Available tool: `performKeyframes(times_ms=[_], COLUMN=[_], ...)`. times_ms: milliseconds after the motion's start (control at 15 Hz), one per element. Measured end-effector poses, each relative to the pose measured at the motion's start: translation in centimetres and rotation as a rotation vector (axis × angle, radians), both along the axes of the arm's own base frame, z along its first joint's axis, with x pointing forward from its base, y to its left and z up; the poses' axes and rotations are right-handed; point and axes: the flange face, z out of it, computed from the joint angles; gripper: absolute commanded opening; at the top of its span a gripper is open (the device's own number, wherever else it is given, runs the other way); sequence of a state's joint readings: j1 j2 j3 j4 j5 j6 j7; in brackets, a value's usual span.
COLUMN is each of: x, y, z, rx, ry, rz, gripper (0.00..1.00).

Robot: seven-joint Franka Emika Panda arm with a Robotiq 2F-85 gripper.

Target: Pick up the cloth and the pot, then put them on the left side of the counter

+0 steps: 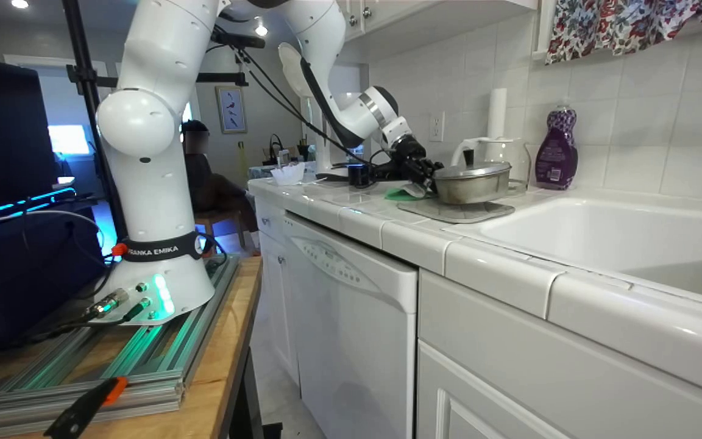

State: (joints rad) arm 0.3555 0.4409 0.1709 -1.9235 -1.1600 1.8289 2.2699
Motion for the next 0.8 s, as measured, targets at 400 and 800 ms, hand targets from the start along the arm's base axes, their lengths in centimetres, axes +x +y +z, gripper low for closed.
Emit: performKeyframes(times_ms=[400,800], x=[-1.7,-1.5], y=[-0.9,-3.3], z=[-1.0,0.7], rx=[0.021,0.065], ry=[-0.070,-0.106], rz=[-0.062,-0.085], gripper=[0.14,0.14])
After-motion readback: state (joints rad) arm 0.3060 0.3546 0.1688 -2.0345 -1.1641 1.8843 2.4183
